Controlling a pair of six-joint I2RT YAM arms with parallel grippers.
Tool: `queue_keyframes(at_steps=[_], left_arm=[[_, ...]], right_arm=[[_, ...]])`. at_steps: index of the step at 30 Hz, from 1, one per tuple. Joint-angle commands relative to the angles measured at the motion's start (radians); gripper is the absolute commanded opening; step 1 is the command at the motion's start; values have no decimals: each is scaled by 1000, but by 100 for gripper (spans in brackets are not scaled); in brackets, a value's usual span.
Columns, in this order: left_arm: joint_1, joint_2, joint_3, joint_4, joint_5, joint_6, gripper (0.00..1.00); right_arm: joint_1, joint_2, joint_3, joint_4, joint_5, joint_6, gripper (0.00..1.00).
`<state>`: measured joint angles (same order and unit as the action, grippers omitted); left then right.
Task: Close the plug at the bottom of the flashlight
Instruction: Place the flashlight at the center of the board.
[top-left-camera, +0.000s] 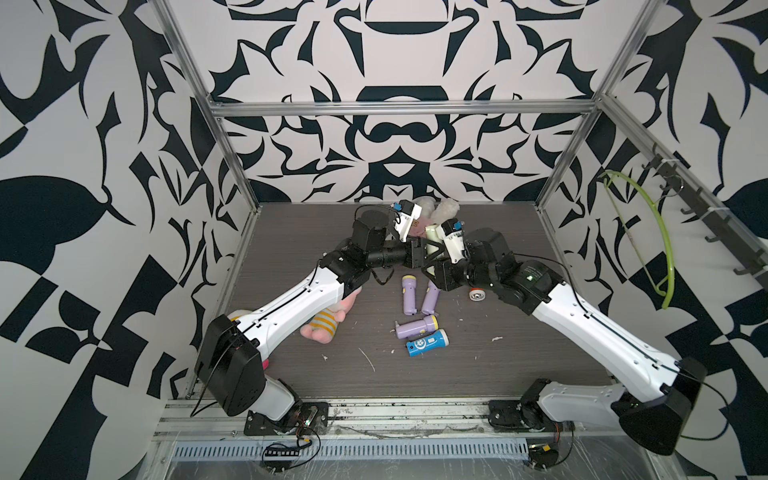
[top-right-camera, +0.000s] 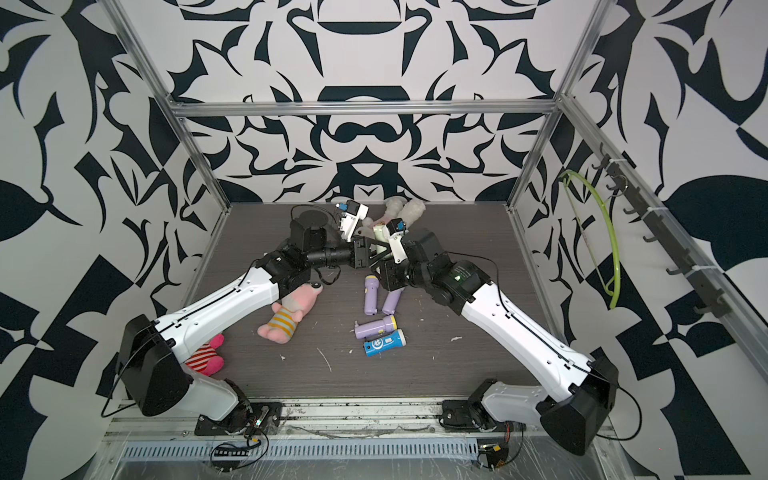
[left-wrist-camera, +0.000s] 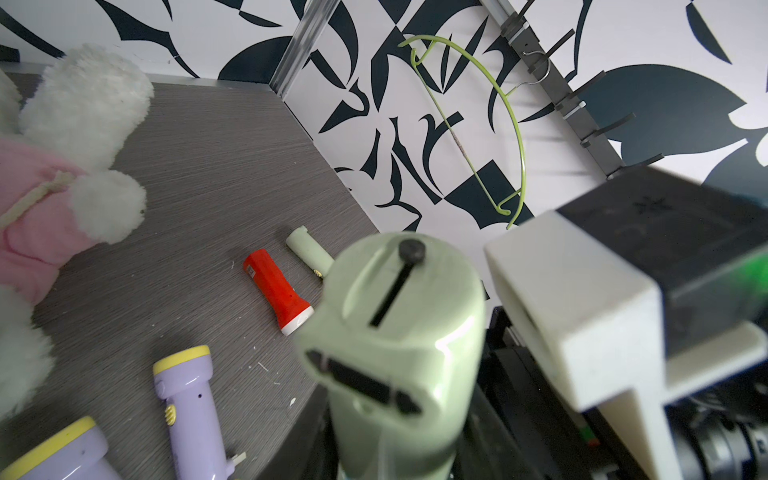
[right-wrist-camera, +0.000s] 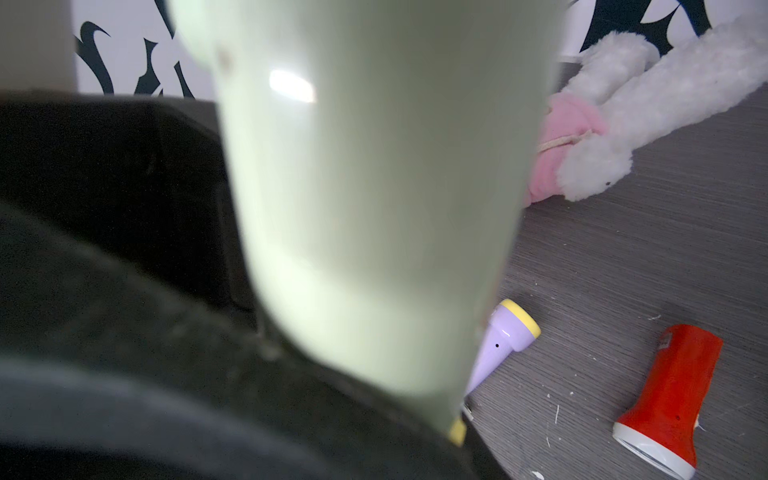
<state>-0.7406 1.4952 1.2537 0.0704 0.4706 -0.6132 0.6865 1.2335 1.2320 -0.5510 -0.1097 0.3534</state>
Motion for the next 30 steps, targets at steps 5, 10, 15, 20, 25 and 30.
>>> queue_keyframes(at_steps=[5,10,15,20,25,30], left_arm=[[-3,-28,-19,33,17,14,99],[2,-39,-39,14,-8,30,99],[16,-94,-101,6,-53,62,99],[37,-161,-176,-4,-94,84,99],[57,-212,-234,-14,-114,105,99],[85,-255,-270,-14,-113,106,99]], right_arm=[[-2,-3,58,-83,-23,37,0],[-1,-20,51,-176,12,57,0],[-18,-34,10,-236,106,58,0],[-122,16,-39,-255,128,51,0],[-210,116,-56,-233,111,33,0],[-233,247,-30,-212,119,12,0]])
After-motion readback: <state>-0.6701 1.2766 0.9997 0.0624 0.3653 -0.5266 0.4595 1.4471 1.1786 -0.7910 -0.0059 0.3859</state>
